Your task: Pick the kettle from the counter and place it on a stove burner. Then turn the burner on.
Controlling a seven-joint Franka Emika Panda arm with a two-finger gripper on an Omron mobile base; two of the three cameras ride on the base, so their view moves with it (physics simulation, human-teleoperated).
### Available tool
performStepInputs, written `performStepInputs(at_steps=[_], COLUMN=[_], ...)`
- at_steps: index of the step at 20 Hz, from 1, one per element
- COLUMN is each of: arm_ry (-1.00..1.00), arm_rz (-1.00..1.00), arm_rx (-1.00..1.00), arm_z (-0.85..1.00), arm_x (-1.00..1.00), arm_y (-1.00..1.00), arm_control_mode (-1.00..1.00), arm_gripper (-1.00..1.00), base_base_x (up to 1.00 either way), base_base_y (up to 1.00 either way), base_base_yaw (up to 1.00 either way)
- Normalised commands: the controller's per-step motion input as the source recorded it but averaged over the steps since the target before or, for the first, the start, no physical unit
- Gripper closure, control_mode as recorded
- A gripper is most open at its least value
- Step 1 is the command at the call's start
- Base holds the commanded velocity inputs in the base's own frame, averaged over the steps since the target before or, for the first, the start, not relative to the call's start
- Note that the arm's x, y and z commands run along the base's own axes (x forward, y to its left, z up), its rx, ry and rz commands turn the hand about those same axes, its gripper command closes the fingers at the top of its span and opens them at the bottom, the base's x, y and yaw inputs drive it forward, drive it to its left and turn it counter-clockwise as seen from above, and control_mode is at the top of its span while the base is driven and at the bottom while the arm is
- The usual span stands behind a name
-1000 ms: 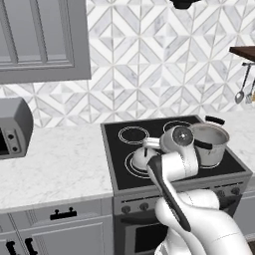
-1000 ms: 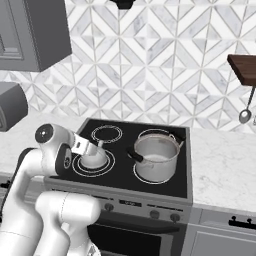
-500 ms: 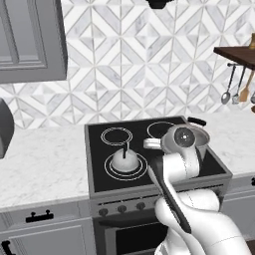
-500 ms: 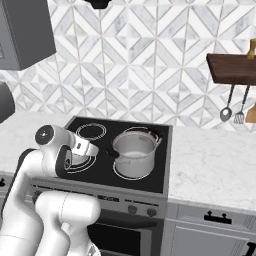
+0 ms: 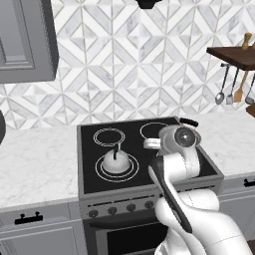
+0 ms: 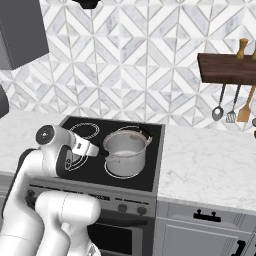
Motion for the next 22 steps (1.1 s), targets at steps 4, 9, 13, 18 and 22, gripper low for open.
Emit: performStepInputs(at_steps=[4, 9, 13, 18, 22], arm_ry=[0.00, 0.01, 0.02, -0.06, -0.07], arm_rz=[0.00, 0.07, 0.15, 0.21, 0.22], arm_rx=[0.00, -0.10, -0.27, -0.35, -0.37], arm_z=[0.00, -0.09, -0.33, -0.75, -0.91], arm_x=[0.00, -0.09, -0.19, -0.65, -0.70], arm_y=[0.04, 0.74, 1.00, 1.00, 1.00], arm_control_mode=[-1.00, -1.00, -1.00, -1.00, -1.00], arm_gripper=[-1.00, -1.00, -1.00, -1.00, -1.00], base_base_x=[0.00, 0.00, 0.00, 0.00, 0.00], base_base_y=[0.00, 0.00, 0.00, 0.00, 0.00], base_base_yaw=[0.00, 0.00, 0.00, 0.00, 0.00])
